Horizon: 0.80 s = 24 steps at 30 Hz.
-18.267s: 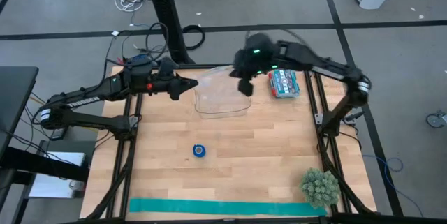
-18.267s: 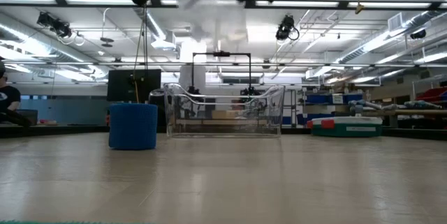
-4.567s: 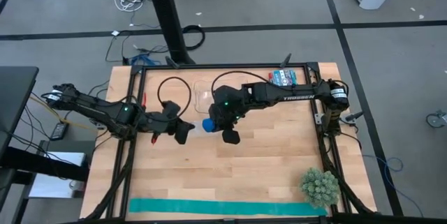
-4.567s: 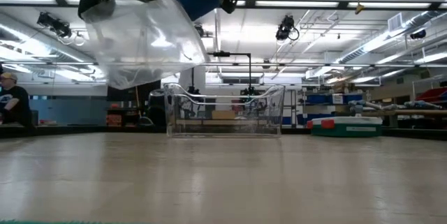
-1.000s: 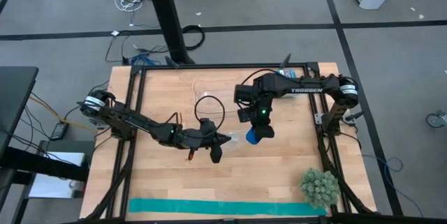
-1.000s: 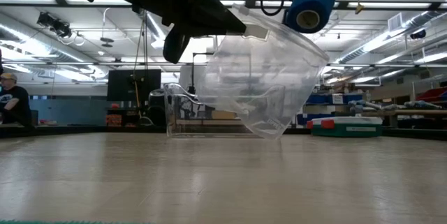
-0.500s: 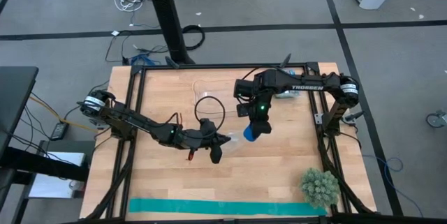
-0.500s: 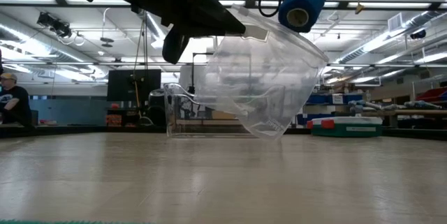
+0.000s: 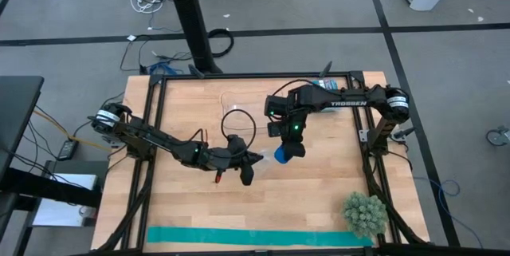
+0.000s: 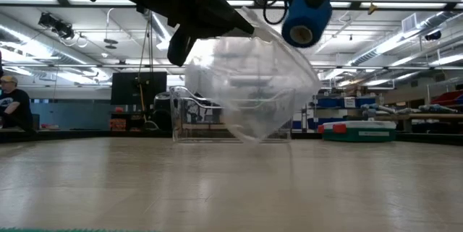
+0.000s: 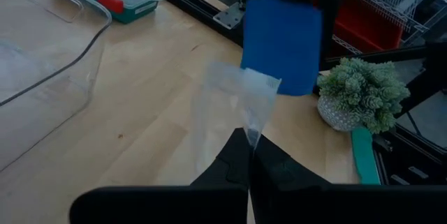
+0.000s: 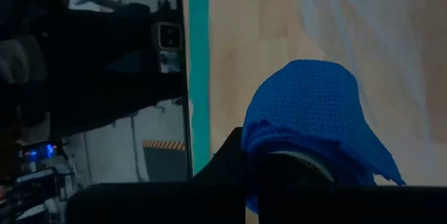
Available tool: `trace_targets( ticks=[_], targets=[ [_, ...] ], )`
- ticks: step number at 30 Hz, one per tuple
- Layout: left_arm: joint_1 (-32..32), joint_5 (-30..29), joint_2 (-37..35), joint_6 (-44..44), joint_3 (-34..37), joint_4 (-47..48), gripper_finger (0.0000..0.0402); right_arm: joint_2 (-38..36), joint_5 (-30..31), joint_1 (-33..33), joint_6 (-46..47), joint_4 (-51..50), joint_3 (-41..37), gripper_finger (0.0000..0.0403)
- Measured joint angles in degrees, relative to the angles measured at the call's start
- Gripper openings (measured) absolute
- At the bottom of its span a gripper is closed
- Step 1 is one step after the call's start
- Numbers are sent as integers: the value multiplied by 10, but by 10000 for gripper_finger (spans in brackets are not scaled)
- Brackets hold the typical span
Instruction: Roll bandage
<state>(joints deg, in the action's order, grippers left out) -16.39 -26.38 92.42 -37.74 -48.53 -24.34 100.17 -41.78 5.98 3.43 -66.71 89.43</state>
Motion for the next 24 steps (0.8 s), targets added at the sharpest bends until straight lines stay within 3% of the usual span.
trace_targets(
  ticks=[7, 13, 24],
  targets=[
    [-7, 0, 0, 1, 0, 3, 1, 1, -27, 20, -8, -8, -30, 4],
    [-10, 0, 0, 1, 0, 8, 1, -4, -23, 25, -14, -58, 7, 4],
    [-10, 0, 0, -40, 0, 10, 1, -74, 252, -3, 67, 40, 37, 4]
  ],
)
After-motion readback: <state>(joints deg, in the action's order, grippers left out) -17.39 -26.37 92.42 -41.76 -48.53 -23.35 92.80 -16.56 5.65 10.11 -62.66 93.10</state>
